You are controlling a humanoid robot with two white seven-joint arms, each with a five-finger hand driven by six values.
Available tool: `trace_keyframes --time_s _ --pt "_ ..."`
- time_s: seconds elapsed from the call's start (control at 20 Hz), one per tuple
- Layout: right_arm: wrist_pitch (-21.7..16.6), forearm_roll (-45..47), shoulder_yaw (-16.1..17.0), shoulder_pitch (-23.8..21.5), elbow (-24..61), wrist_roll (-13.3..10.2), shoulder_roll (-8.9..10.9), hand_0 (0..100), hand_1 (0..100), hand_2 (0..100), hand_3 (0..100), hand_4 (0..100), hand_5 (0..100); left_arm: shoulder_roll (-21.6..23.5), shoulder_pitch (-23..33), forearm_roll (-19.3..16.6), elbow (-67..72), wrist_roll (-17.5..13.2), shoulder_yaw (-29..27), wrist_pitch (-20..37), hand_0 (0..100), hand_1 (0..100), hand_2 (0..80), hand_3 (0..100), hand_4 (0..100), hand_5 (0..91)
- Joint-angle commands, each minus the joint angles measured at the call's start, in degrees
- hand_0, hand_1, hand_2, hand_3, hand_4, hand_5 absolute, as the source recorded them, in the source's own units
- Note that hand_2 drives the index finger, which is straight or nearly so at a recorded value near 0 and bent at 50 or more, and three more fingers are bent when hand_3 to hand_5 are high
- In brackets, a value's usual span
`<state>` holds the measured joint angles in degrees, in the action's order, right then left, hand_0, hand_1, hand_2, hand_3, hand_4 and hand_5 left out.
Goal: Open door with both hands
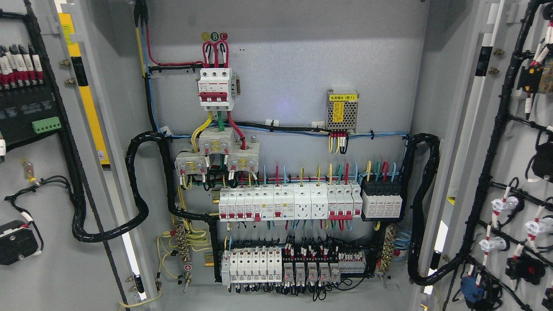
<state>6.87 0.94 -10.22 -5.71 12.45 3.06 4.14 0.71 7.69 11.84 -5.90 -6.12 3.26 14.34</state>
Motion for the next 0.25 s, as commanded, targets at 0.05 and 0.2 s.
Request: trace_keyframes --time_s 0.05,0.2 --pt "0.95 -2.08 6.61 1.14 -6.65 -0.33 -0.36 20 12 0 0 0 0 0.95 -0.22 -0.07 4.85 0.06 5.35 0.16 0 0 0.0 0 0 0.0" --pt "1.39 -2.08 6.97 1.4 -6.38 -0.33 -0.36 20 12 0 0 0 0 0.96 -0.39 0.02 4.85 0.06 5.35 0.07 0 0 0.0 0 0 0.0"
